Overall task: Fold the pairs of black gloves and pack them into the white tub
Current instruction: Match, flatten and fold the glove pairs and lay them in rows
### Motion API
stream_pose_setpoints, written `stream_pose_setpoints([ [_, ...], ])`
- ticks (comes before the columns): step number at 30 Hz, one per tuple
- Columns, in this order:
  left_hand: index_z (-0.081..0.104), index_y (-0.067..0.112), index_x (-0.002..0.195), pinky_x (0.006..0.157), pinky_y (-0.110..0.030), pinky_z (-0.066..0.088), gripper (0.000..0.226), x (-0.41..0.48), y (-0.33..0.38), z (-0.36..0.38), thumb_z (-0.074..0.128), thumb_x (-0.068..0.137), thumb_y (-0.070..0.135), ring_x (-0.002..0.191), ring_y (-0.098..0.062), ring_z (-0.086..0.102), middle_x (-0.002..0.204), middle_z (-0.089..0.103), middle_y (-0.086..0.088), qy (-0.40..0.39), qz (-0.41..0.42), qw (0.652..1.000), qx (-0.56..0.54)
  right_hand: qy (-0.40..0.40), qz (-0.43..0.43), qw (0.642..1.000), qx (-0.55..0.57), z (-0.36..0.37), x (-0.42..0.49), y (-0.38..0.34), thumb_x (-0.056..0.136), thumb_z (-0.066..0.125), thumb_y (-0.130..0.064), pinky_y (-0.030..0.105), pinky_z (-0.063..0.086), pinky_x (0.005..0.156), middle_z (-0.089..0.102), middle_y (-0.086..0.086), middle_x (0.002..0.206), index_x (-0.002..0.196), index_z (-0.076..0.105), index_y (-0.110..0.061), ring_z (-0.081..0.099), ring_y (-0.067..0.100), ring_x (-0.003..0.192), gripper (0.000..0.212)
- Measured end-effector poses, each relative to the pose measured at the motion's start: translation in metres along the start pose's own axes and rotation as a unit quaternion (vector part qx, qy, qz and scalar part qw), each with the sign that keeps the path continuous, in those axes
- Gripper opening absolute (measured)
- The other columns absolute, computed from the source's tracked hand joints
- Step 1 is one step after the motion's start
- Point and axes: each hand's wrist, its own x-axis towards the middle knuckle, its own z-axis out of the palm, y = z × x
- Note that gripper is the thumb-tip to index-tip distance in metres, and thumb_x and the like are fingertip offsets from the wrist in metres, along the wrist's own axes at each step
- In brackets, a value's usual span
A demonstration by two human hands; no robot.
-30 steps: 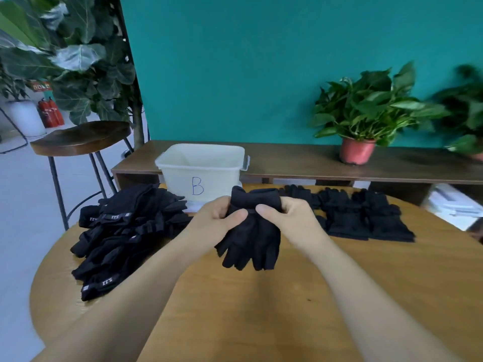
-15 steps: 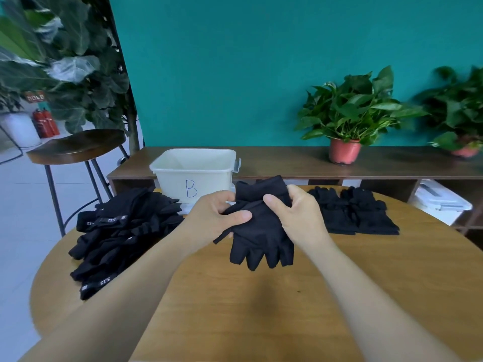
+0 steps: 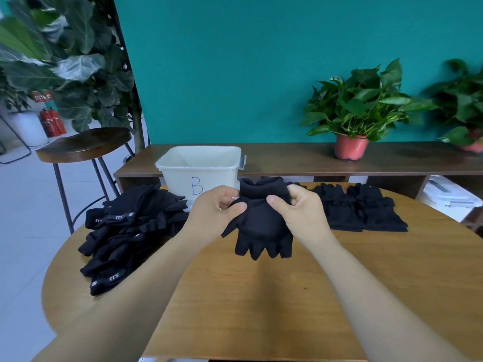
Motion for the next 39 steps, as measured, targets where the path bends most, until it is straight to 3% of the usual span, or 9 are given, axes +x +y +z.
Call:
stream_pose_setpoints([
  [3, 0.066, 0.029, 0.100, 0.080, -0.023, 0.048, 0.015, -0.001, -0.001, 0.007, 0.073, 0.087, 0.030, 0.089, -0.003, 0.062, 0.092, 0.068, 0.013, 0.090, 0.000, 0.996, 0.029, 0.067, -0.022, 0.991, -0.112, 0.009, 0.001, 0.006, 0.089, 0.067, -0.028, 0.046, 0.053, 0.069, 0.061, 0.001, 0.065, 0.074, 0.058, -0.012, 0.060, 0.021, 0.067, 0.024],
  [7, 0.074, 0.016, 0.092, 0.080, -0.021, 0.051, 0.014, -0.007, 0.007, 0.025, 0.068, 0.093, 0.028, 0.087, -0.009, 0.070, 0.086, 0.075, 0.006, -0.015, 0.021, 0.993, -0.113, 0.150, -0.210, 0.911, -0.321, 0.025, -0.006, 0.009, 0.084, 0.072, -0.021, 0.038, 0.036, 0.095, 0.055, -0.008, 0.061, 0.074, 0.060, -0.020, 0.057, 0.021, 0.067, 0.016],
  [15, 0.072, 0.009, 0.100, 0.082, -0.033, 0.054, 0.010, 0.013, 0.001, 0.030, 0.063, 0.096, 0.013, 0.089, -0.025, 0.067, 0.094, 0.074, -0.011, 0.050, -0.030, 0.978, -0.200, 0.024, -0.297, 0.876, -0.379, 0.024, -0.009, 0.028, 0.079, 0.059, -0.037, 0.053, 0.021, 0.112, 0.066, -0.010, 0.107, 0.108, 0.071, -0.023, 0.051, 0.018, 0.115, 0.035],
  [19, 0.072, 0.007, 0.097, 0.076, -0.026, 0.048, 0.012, 0.017, -0.007, 0.019, 0.063, 0.097, 0.016, 0.082, -0.015, 0.063, 0.091, 0.074, -0.013, -0.025, -0.015, 0.989, -0.147, 0.095, -0.197, 0.922, -0.319, 0.006, 0.001, 0.021, 0.078, 0.063, -0.038, 0.034, 0.022, 0.104, 0.060, -0.013, 0.105, 0.109, 0.065, -0.027, 0.046, 0.015, 0.116, 0.033],
  [22, 0.074, 0.015, 0.094, 0.075, -0.021, 0.053, 0.009, 0.017, -0.008, 0.012, 0.066, 0.095, 0.020, 0.082, -0.009, 0.068, 0.090, 0.075, -0.003, -0.099, -0.004, 0.987, -0.126, -0.061, -0.018, 0.981, -0.185, -0.008, 0.008, 0.014, 0.077, 0.071, -0.048, 0.031, 0.025, 0.103, 0.059, -0.022, 0.113, 0.126, 0.050, -0.036, 0.038, 0.007, 0.122, 0.055],
  [24, 0.073, 0.013, 0.100, 0.075, -0.019, 0.054, 0.011, 0.015, -0.008, 0.012, 0.068, 0.093, 0.020, 0.085, -0.009, 0.071, 0.092, 0.076, 0.000, -0.126, -0.021, 0.982, -0.140, -0.175, 0.058, 0.983, -0.023, -0.015, 0.010, 0.012, 0.086, 0.074, -0.033, 0.023, 0.048, 0.085, 0.071, -0.012, 0.103, 0.114, 0.063, -0.024, 0.060, 0.012, 0.108, 0.031],
  [27, 0.072, 0.009, 0.110, 0.080, -0.021, 0.055, 0.024, 0.013, -0.016, 0.013, 0.070, 0.090, 0.021, 0.095, -0.013, 0.072, 0.103, 0.076, -0.003, -0.168, -0.046, 0.975, -0.141, -0.193, 0.078, 0.977, 0.042, -0.019, 0.008, 0.016, 0.091, 0.068, -0.011, 0.019, 0.052, 0.058, 0.076, 0.002, 0.082, 0.087, 0.072, -0.011, 0.072, 0.014, 0.076, 0.006],
  [33, 0.069, 0.011, 0.117, 0.096, -0.030, 0.050, 0.022, 0.015, -0.044, 0.014, 0.064, 0.096, 0.013, 0.108, -0.019, 0.069, 0.113, 0.074, -0.004, -0.225, -0.073, 0.967, -0.093, -0.199, 0.109, 0.974, 0.007, -0.015, 0.007, 0.043, 0.089, 0.071, -0.014, 0.033, 0.057, 0.073, 0.075, 0.013, 0.090, 0.093, 0.071, 0.002, 0.072, 0.021, 0.080, 0.016],
  [39, 0.071, 0.015, 0.103, 0.084, -0.019, 0.050, 0.014, 0.030, -0.049, 0.024, 0.064, 0.095, 0.007, 0.095, -0.007, 0.071, 0.099, 0.077, 0.003, -0.146, -0.034, 0.986, -0.067, -0.171, 0.071, 0.982, -0.039, -0.006, 0.021, 0.067, 0.090, 0.067, -0.003, 0.028, 0.052, 0.074, 0.071, -0.012, 0.073, 0.066, 0.069, -0.031, 0.067, 0.004, 0.077, 0.036],
])
